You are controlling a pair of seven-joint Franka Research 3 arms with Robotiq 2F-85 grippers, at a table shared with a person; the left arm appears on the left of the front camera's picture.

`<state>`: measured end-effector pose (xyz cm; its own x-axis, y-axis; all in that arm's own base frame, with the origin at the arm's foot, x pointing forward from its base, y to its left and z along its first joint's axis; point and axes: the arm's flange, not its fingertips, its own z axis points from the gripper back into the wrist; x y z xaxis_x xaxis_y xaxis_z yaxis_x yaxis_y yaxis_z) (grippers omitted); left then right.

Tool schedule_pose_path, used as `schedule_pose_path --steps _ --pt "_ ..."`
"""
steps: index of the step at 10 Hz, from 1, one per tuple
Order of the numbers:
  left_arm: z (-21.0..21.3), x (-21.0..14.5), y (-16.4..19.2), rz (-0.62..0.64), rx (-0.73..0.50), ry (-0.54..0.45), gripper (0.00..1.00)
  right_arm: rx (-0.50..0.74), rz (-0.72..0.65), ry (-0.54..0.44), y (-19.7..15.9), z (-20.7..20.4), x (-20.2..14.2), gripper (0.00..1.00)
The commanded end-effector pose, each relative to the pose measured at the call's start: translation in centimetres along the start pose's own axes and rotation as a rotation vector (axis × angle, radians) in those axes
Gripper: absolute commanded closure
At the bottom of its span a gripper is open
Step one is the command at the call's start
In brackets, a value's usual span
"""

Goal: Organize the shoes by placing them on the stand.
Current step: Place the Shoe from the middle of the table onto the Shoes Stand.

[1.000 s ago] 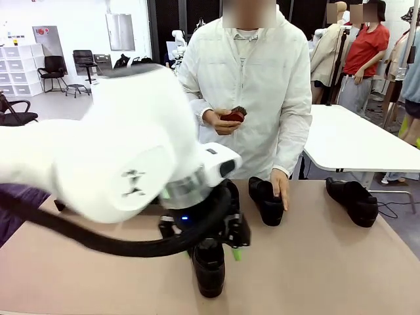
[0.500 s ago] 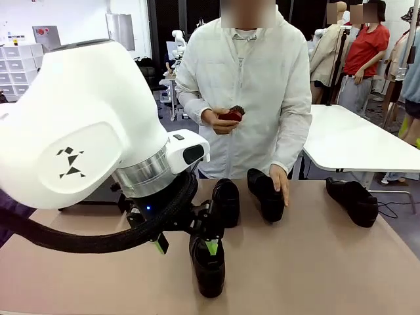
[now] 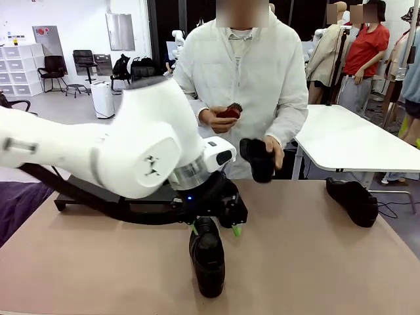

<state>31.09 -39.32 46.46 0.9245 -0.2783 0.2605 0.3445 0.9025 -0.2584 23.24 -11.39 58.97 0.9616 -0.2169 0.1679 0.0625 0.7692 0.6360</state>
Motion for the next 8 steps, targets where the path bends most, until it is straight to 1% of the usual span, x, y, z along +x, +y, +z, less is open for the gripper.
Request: schedule_pose_path --steps 1,3,4,7,8 --pt "-3.2 1.8 -1.1 0.058 0.023 0.057 0.00 -0.005 0.024 0.007 -0.2 0.6 0.1 0.00" --pt "-6.7 2.1 -1.3 0.071 0.009 0.109 0.00 -0.005 0.024 0.007 -0.2 0.6 0.1 0.00" --pt "-8.5 2.1 -1.4 0.086 0.021 0.108 0.00 -0.005 0.024 0.007 -0.2 0.6 0.1 0.00" --pt "-12.5 2.2 -0.7 0.115 0.112 -0.042 0.00 -0.005 0.024 0.007 -0.2 0.6 0.1 0.00" --pt "-13.0 2.1 -0.7 0.109 0.116 -0.035 0.00 -0.005 0.024 0.007 -0.2 0.6 0.1 0.00"
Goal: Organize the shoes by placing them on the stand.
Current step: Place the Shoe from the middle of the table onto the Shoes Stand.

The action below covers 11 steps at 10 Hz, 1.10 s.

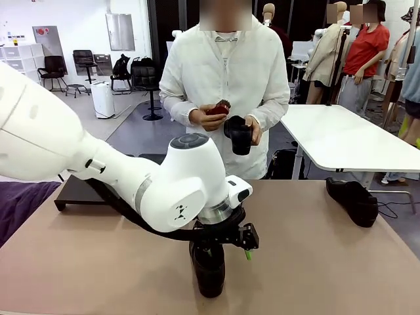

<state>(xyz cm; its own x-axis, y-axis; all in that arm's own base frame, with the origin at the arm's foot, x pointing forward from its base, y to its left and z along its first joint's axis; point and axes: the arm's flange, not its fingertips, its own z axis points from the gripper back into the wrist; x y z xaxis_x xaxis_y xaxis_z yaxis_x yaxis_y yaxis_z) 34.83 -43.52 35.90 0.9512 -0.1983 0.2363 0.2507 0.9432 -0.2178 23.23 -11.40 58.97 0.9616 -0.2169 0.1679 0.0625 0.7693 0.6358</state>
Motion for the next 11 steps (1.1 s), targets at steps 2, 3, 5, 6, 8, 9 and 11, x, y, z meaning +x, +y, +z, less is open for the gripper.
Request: schedule_pose_path --steps 2,3,5,6,8,9,11 --pt "-1.66 -0.10 -1.04 0.026 0.061 -0.028 0.00 -0.004 0.024 0.007 -0.18 0.55 0.09 0.00" --pt "-1.69 -0.03 -1.06 0.040 0.097 -0.045 0.58 -0.004 0.024 0.007 -0.18 0.55 0.09 0.00" --pt "-1.63 -0.16 -1.02 0.051 0.114 -0.036 1.00 -0.004 0.024 0.007 -0.18 0.55 0.09 0.00" --pt "-1.67 -0.21 -0.98 0.053 0.123 -0.035 1.00 -0.004 0.024 0.007 -0.18 0.55 0.09 0.00" --pt "-1.73 -0.17 -1.02 0.059 0.139 -0.026 1.00 -0.004 0.024 0.007 -0.18 0.55 0.09 0.00" --pt "-1.63 -0.20 -0.95 0.060 0.122 0.008 1.00 -0.004 0.024 0.007 -0.18 0.55 0.09 0.00" --pt "-0.86 -0.36 -0.73 0.070 0.121 0.005 1.00 -0.004 0.024 0.007 -0.18 0.55 0.09 0.00"
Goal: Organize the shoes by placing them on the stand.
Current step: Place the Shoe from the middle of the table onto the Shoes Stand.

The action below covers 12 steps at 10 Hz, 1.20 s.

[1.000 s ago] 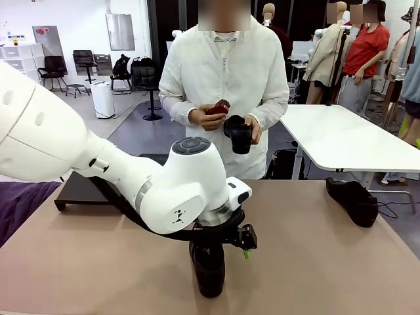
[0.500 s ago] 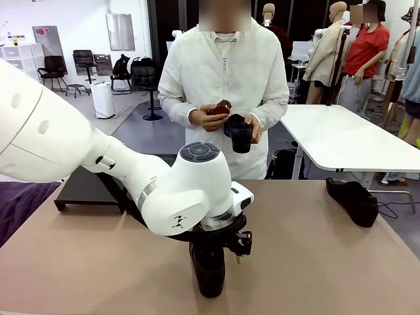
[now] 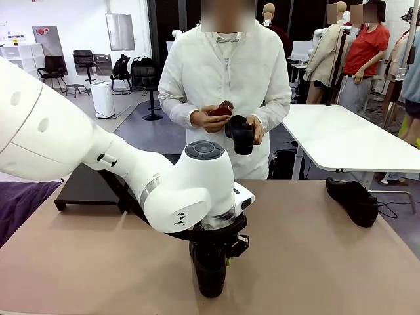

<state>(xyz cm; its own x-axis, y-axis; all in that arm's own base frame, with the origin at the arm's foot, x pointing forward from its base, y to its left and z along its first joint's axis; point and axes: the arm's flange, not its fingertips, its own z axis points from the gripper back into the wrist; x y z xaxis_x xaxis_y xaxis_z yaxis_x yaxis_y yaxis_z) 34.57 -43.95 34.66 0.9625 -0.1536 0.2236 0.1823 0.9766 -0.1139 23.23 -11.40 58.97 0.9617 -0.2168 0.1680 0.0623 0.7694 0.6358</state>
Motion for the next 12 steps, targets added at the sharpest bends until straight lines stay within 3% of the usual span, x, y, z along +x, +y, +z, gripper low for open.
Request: schedule_pose_path --steps 1,3,5,8,10,12 --pt "0.7 0.0 -0.4 0.024 0.002 0.004 1.00 -0.004 0.024 0.007 -0.2 0.5 0.1 0.00" --pt "1.7 -0.1 -0.1 0.017 0.002 0.002 1.00 -0.004 0.024 0.007 -0.2 0.5 0.1 0.00" --pt "5.8 -0.6 1.3 -0.039 -0.020 -0.009 1.00 -0.004 0.024 0.007 -0.2 0.5 0.1 0.00" --pt "14.5 -3.5 8.0 -0.196 0.027 -0.001 1.00 -0.004 0.024 0.007 -0.2 0.5 0.1 0.00" --pt "18.8 -7.4 13.2 -0.226 -0.005 -0.072 1.00 -0.004 0.024 0.007 -0.2 0.5 0.1 0.00" --pt "20.9 -9.8 17.2 -0.143 0.011 -0.161 1.00 -0.004 0.024 0.007 -0.2 0.5 0.1 0.00"
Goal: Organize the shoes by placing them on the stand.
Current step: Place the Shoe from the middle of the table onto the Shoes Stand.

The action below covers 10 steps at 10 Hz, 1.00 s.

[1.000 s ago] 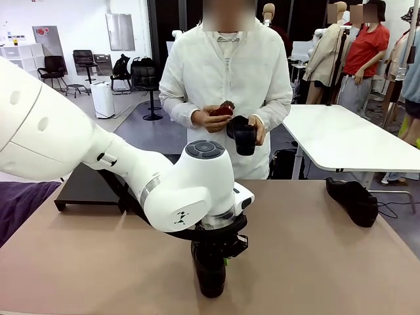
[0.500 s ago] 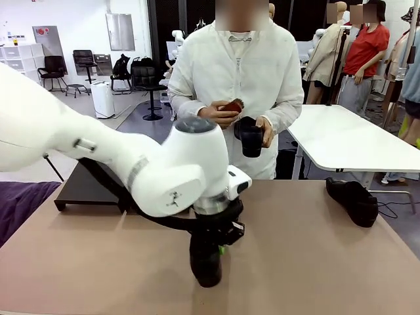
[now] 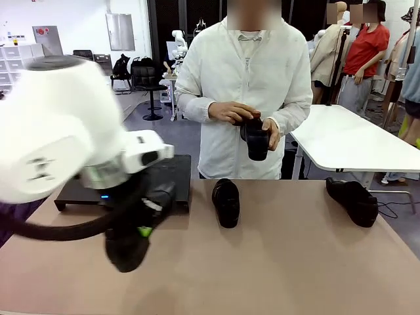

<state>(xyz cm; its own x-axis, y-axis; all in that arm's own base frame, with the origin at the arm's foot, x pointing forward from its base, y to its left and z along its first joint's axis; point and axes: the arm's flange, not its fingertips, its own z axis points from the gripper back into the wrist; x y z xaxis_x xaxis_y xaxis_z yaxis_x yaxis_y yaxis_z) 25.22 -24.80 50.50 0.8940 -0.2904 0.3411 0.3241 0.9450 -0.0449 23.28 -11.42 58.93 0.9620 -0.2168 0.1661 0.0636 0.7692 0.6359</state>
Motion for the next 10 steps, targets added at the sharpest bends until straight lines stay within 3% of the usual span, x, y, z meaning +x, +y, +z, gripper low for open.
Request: schedule_pose_path --steps 1,2,7,10 --pt "1.8 -2.4 4.0 0.126 -0.028 -0.063 1.00 -0.004 0.025 0.006 -0.1 0.6 0.0 0.00" --pt "0.0 0.0 0.0 0.000 0.000 0.000 1.00 -0.004 0.025 0.006 -0.1 0.6 0.0 0.00" --pt "-0.6 -1.0 0.0 0.006 0.020 0.012 1.00 -0.004 0.025 0.006 -0.1 0.6 0.0 0.00" --pt "-2.8 8.0 3.2 0.247 0.005 -0.034 1.00 -0.004 0.025 0.006 -0.1 0.6 0.0 0.00"
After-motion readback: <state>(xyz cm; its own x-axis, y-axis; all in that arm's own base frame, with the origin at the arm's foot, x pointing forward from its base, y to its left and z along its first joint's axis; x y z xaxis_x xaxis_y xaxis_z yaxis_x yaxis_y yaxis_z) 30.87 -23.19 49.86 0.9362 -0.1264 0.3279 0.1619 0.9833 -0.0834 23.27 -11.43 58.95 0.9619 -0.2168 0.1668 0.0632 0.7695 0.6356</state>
